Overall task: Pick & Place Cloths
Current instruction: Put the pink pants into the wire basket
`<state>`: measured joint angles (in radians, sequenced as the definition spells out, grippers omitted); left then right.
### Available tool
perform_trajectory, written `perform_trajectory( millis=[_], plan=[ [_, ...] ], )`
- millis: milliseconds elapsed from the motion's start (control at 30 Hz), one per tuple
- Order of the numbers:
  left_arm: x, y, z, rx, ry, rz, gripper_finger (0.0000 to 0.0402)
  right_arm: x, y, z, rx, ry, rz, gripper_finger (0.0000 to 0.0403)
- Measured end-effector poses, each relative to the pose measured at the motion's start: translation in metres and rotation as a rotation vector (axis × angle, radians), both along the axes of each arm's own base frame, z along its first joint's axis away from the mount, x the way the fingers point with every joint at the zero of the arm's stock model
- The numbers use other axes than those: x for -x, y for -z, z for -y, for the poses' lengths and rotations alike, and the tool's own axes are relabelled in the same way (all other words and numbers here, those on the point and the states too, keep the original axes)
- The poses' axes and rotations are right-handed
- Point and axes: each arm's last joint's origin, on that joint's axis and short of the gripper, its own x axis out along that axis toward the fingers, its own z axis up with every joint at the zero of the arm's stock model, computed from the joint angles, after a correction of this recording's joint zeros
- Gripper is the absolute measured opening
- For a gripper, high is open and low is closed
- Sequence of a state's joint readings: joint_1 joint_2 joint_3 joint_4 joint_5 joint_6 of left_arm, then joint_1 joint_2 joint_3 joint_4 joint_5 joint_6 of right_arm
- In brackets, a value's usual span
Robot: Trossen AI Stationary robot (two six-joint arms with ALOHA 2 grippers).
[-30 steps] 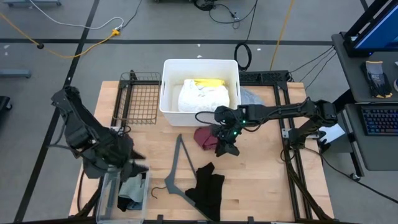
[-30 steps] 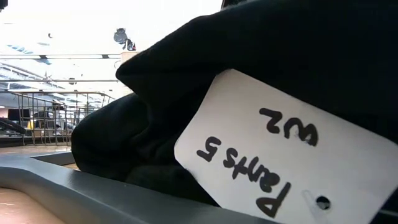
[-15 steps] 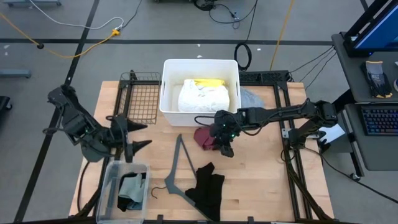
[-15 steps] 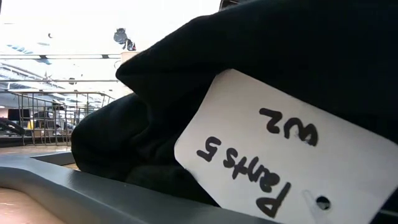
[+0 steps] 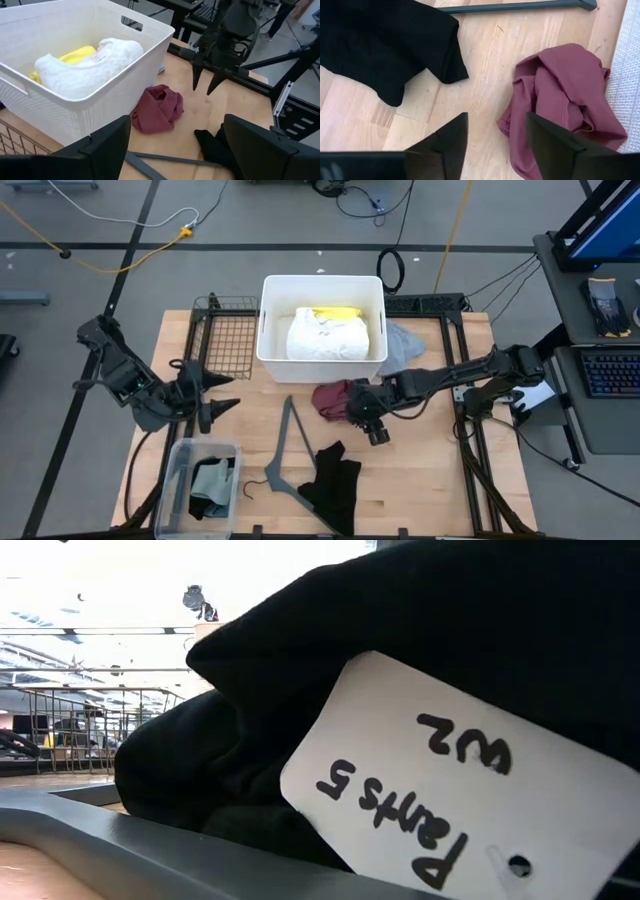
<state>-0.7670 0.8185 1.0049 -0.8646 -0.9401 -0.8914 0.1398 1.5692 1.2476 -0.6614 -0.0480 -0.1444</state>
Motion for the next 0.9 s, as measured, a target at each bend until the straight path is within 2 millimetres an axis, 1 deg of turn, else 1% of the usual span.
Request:
perform_trajectory(
  millis=[167, 300, 500, 667, 767, 900],
  plan=[
    [0.002, -0.001, -0.002, 0.006, 0.001, 0.008, 0.0324, 0.000, 0.000, 0.001, 0.009, 0.008, 0.000, 0.0226],
    [0.002, -0.001, -0.002, 0.007, 0.007, 0.007, 0.0324, 0.000, 0.002, 0.002, 0.021, 0.016, 0.006, 0.0242],
    [0.002, -0.001, -0.002, 0.003, 0.010, 0.004, 0.0324, 0.003, 0.024, 0.003, 0.016, 0.035, 0.014, 0.0244],
    [0.002, -0.001, -0.002, 0.009, 0.007, 0.006, 0.0324, 0.006, 0.036, 0.010, 0.115, 0.113, 0.026, 0.0247],
    [0.002, -0.001, -0.002, 0.018, 0.003, 0.009, 0.0324, 0.008, 0.041, 0.014, 0.123, 0.127, 0.016, 0.0251],
    [0.002, -0.001, -0.002, 0.029, -0.001, 0.012, 0.0324, 0.012, 0.054, 0.019, 0.153, 0.155, 0.022, 0.0253]
  ],
)
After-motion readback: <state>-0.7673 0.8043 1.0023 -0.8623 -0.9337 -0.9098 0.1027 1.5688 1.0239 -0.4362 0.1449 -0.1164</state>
